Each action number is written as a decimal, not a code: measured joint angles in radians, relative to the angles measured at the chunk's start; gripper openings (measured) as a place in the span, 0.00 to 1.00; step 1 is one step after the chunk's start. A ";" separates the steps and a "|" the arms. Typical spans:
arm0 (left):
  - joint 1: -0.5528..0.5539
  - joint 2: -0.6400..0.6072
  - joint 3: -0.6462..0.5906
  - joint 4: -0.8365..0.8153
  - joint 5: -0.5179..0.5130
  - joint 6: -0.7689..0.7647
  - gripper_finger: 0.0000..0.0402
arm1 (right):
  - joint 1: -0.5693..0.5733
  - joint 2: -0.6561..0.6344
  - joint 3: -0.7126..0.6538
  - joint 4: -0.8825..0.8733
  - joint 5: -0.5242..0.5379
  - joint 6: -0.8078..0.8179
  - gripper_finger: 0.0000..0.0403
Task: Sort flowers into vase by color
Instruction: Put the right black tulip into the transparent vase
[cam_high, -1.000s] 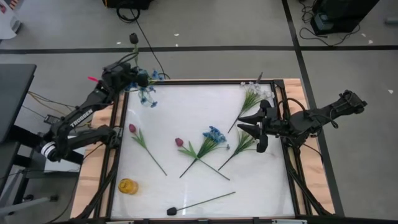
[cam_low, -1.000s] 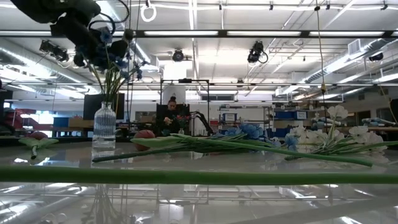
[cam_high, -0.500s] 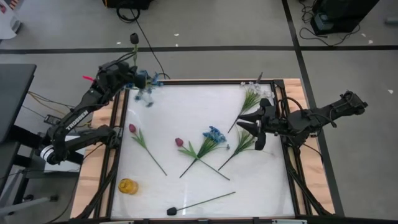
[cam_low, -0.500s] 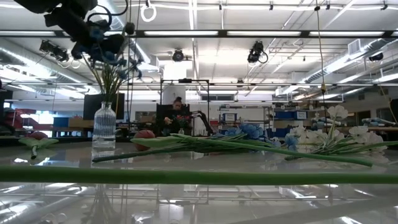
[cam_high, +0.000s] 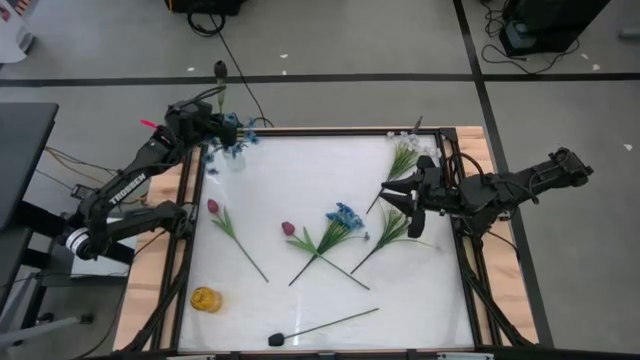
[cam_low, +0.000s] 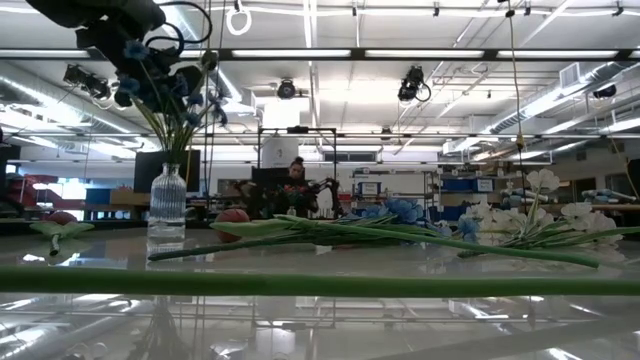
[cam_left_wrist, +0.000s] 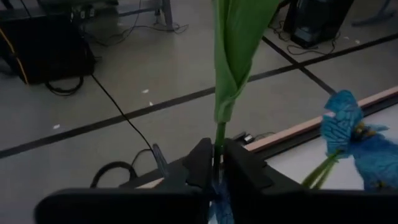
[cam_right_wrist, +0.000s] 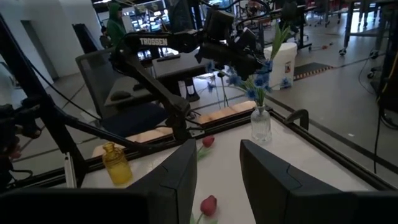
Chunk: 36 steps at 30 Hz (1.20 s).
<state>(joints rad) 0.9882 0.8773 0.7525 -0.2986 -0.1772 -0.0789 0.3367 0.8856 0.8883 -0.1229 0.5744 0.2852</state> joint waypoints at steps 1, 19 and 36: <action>0.000 -0.001 0.000 -0.001 0.000 -0.009 0.14 | 0.000 0.000 0.000 0.000 0.000 0.000 0.33; -0.002 -0.163 0.000 -0.169 0.087 -0.063 0.36 | 0.000 0.000 0.000 -0.007 -0.010 -0.036 0.33; -0.001 -0.118 0.241 -0.399 0.050 -0.139 0.40 | 0.000 0.000 0.000 -0.006 -0.031 -0.049 0.33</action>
<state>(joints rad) 0.9868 0.7589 0.9934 -0.6977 -0.1273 -0.2175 0.3367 0.8852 0.8883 -0.1291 0.5438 0.2357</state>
